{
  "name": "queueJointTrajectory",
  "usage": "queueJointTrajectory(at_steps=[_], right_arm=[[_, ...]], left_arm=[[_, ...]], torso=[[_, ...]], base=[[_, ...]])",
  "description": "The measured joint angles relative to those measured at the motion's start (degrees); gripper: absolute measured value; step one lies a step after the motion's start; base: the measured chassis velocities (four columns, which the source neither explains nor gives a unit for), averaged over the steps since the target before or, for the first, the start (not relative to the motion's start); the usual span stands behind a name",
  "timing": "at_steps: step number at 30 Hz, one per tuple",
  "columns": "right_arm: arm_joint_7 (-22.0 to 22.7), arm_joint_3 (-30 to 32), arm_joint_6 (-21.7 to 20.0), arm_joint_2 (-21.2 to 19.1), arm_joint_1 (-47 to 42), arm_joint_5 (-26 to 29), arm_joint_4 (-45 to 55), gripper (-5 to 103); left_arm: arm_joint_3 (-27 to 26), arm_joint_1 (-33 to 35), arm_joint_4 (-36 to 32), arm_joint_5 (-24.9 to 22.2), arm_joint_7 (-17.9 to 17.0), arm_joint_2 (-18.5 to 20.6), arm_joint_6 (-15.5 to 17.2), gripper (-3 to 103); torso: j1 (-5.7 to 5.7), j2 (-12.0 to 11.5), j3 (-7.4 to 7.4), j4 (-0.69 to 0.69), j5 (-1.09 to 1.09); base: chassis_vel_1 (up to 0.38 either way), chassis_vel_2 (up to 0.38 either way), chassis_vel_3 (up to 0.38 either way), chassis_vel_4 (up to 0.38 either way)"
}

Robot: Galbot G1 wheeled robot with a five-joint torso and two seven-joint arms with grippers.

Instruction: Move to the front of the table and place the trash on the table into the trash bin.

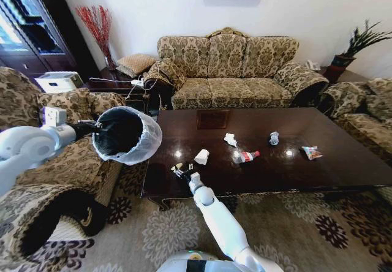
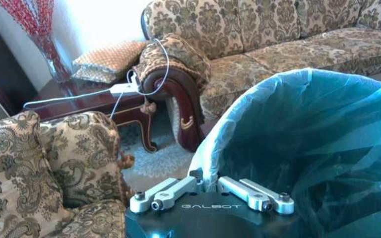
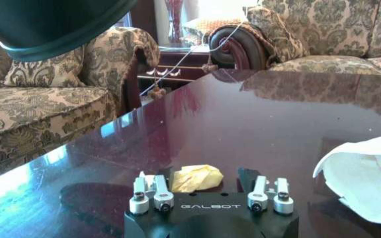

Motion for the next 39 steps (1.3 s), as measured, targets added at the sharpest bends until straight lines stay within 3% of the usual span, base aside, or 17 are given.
queueJointTrajectory(at_steps=[2, 4, 10, 13, 15, 16, 22, 25, 29, 30, 33, 36, 39], right_arm=[[-0.10, -0.09, -0.23, 0.00, -0.05, -0.01, 0.02, 53], [-0.13, -0.10, -0.26, 0.00, -0.08, -0.01, 0.04, 53], [-0.14, -0.10, -0.55, 0.00, -0.21, 0.18, 0.21, 37], [-0.13, -0.09, -0.72, 0.00, -0.41, 0.39, 0.38, 25], [-0.11, -0.08, -0.72, 0.00, -0.54, 0.45, 0.47, 25], [-0.09, -0.06, -0.76, 0.00, -0.80, 0.59, 0.73, 16], [-0.11, 0.52, -0.56, -0.02, -2.61, 1.97, 3.64, 5], [0.19, 1.47, 0.83, -0.02, -4.63, 2.25, 7.71, 1], [-0.63, 5.60, 2.07, -0.01, -10.96, 7.27, 24.79, 0], [-0.63, 5.60, 2.07, -0.01, -10.96, 7.27, 24.79, 0], [-3.57, 9.23, 3.56, -0.75, -14.08, 11.00, 33.32, 0], [-7.90, 13.80, 5.18, -3.44, -16.56, 17.99, 47.42, 0], [-9.39, 14.56, 5.14, -4.64, -16.02, 21.29, 51.66, 0]], left_arm=[[0.05, 0.00, 0.00, 0.00, 0.02, 0.00, -0.02, 0], [0.06, 0.00, 0.02, 0.00, 0.02, 0.01, -0.03, 0], [0.05, -0.02, 0.09, -0.04, 0.03, 0.18, -0.04, 0], [0.04, -0.03, -0.02, -0.09, 0.03, 0.19, -0.06, 0], [0.04, -0.03, -0.07, -0.10, 0.03, 0.19, -0.06, 0], [0.02, -0.03, -0.13, -0.11, 0.03, 0.19, -0.06, 0], [-0.05, -0.03, -0.17, -0.25, 0.00, 0.43, -0.05, 0], [-0.09, -0.01, -0.12, -0.64, -0.01, 0.86, 0.12, 0], [0.00, 0.25, 2.66, -2.70, 0.36, 3.98, 0.89, 0], [0.00, 0.25, 2.66, -2.70, 0.36, 3.98, 0.89, 0], [0.54, 0.80, 4.15, -4.04, 0.43, 5.49, 1.96, 0], [1.49, 1.73, 4.81, -8.71, -0.23, 8.76, 5.09, 0], [1.81, 2.09, 4.47, -10.83, -0.53, 10.57, 5.77, 0]], torso=[[0.00, 0.00, 0.00, 0.00, 0.00], [0.00, 0.00, 0.00, 0.00, 0.00], [0.00, 0.00, 0.00, 0.00, 0.00], [0.00, 0.00, 0.00, 0.00, 0.00], [0.00, 0.00, 0.00, 0.00, 0.00], [0.00, 0.00, 0.00, 0.00, 0.00], [0.00, 0.00, 0.00, 0.00, -0.03], [0.01, 0.00, 0.00, 0.00, -0.02], [0.00, 0.00, 0.00, 0.00, 0.02], [0.00, 0.00, 0.00, 0.00, 0.02], [0.00, 0.00, 0.00, 0.01, 0.02], [0.00, 0.00, 0.00, 0.00, -0.01], [-0.01, 0.00, 0.00, -0.01, 0.03]], base=[[0.000, 0.000, 0.000, 0.000], [0.000, 0.000, 0.000, 0.000], [0.000, 0.000, 0.000, 0.000], [0.000, 0.000, 0.000, 0.000], [0.000, 0.000, 0.000, 0.000], [0.000, 0.000, 0.000, 0.000], [0.000, 0.000, 0.000, 0.000], [0.000, 0.000, 0.000, 0.000], [0.000, 0.000, 0.000, 0.000], [0.000, 0.000, 0.000, 0.000], [0.000, 0.000, 0.000, 0.000], [0.000, 0.000, 0.000, 0.000], [0.000, 0.000, 0.000, 0.000]])
